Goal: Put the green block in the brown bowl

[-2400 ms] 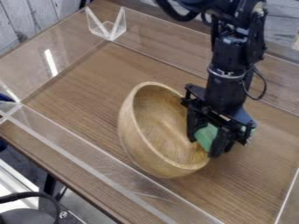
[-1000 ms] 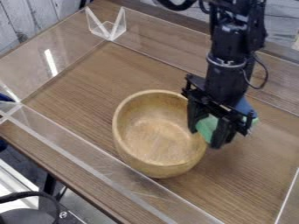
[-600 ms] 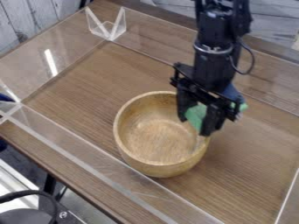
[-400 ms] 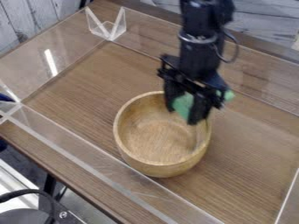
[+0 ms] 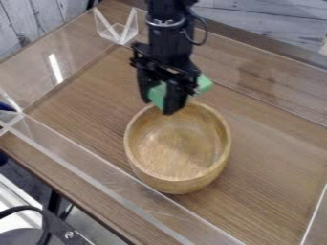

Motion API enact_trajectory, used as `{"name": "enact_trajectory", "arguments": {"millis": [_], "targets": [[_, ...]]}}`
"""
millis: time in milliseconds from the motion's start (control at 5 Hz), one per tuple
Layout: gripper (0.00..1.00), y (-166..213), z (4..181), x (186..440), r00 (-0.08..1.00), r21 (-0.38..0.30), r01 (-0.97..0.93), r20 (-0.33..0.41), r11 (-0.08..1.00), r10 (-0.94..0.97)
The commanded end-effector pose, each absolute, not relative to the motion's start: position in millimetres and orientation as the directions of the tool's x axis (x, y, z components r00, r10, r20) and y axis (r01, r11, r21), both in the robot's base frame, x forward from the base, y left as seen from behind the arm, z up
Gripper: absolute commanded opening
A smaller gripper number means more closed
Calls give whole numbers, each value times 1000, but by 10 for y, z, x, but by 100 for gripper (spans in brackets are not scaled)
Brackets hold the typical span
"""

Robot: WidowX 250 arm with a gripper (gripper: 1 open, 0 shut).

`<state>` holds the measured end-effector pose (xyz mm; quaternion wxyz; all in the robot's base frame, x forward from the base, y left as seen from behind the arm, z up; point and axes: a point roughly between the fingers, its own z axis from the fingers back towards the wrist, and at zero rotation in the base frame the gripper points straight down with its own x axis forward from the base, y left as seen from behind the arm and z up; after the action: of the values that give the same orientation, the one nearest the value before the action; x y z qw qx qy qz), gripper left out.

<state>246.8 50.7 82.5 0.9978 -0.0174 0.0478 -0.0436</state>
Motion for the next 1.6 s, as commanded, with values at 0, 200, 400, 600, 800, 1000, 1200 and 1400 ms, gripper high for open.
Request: {"name": "enact_trajectory", "arguments": {"millis": [0, 200, 400, 600, 800, 1000, 1200, 1400], "targets": [[0, 342, 910, 2584, 990, -28, 132, -42, 991, -133], [0, 193, 875, 2546, 985, -36, 163, -49, 986, -165], [0, 32, 799, 2499, 978, -41, 199, -59, 979, -202], [0, -111, 719, 2472, 969, -46, 232, -71, 972, -235], [0, -201, 625, 2447, 961, -51, 261, -85, 964, -264], [0, -244, 564, 2459, 956, -54, 274, -90, 960, -278], [0, -287, 568, 2488, 955, -59, 280, -79, 958, -284], [0, -309, 584, 2505, 956, -62, 282, -71, 957, -286]]}}
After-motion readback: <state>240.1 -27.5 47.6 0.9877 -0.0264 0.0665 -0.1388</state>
